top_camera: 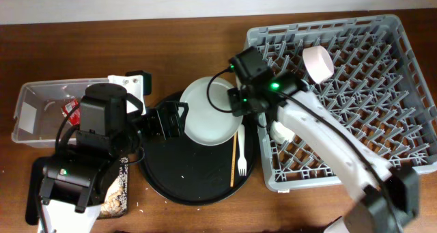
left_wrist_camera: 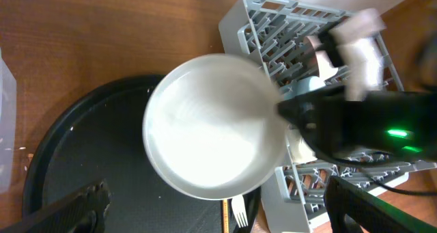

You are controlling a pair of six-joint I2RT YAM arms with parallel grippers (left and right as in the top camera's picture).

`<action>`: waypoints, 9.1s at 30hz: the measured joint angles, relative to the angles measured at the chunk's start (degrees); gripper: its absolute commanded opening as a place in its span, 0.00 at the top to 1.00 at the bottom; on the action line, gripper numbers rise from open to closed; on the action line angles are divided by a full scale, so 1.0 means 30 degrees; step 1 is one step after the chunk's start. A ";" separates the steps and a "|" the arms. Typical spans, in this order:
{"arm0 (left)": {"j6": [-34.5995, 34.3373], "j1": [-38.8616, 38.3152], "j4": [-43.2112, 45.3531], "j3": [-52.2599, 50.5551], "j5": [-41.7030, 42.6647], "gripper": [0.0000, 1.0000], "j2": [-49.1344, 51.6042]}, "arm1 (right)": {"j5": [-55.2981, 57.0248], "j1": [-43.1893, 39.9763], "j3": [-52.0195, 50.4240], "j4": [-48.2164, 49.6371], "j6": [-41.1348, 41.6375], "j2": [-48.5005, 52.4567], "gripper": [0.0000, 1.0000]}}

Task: Sort waste into correct bins and load items into the dishwasher rack
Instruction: 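Lift the white plate and carry it right into the rack, then lower the plate upright into a rack slot and open the right gripper, then reach the right gripper to the round tray and grasp the wooden chopstick, then lift the chopstick and carry it into the rack, then insert the chopstick upright between the rack tines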

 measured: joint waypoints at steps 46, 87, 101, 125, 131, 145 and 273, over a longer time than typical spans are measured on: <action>0.0000 0.0000 0.0000 0.0000 0.0000 0.01 0.0000 | 1.3041 -0.7832 0.0087 -0.5253 -0.7949 -0.1836 0.84; 0.0000 0.0000 0.0007 0.0000 0.0000 0.01 0.0000 | -0.4044 -0.7890 -0.0386 -0.9202 -0.6528 -0.2849 0.96; 0.0000 0.0000 0.0000 0.0000 0.0000 0.01 0.0000 | 0.4357 -0.9704 -0.0401 -0.8240 -0.1814 -0.2608 0.76; 0.0000 0.0000 -0.0015 0.0000 0.0000 0.01 0.0000 | -0.7453 -0.0335 0.2098 -0.5566 0.1829 -0.2149 0.52; 0.0000 0.0000 -0.0015 0.0015 0.0000 0.01 0.0000 | -0.3140 0.3242 -0.3854 0.0896 0.6492 -0.1996 0.60; 0.0007 0.0022 -0.0510 0.0022 -0.9828 0.01 -0.0007 | 0.0641 0.4095 -0.8743 0.6353 0.8765 0.1005 0.66; 0.0000 0.0015 -0.1362 0.0044 -1.0171 0.01 0.0000 | 0.3687 -0.8969 0.0306 0.1938 -0.3825 0.3781 0.62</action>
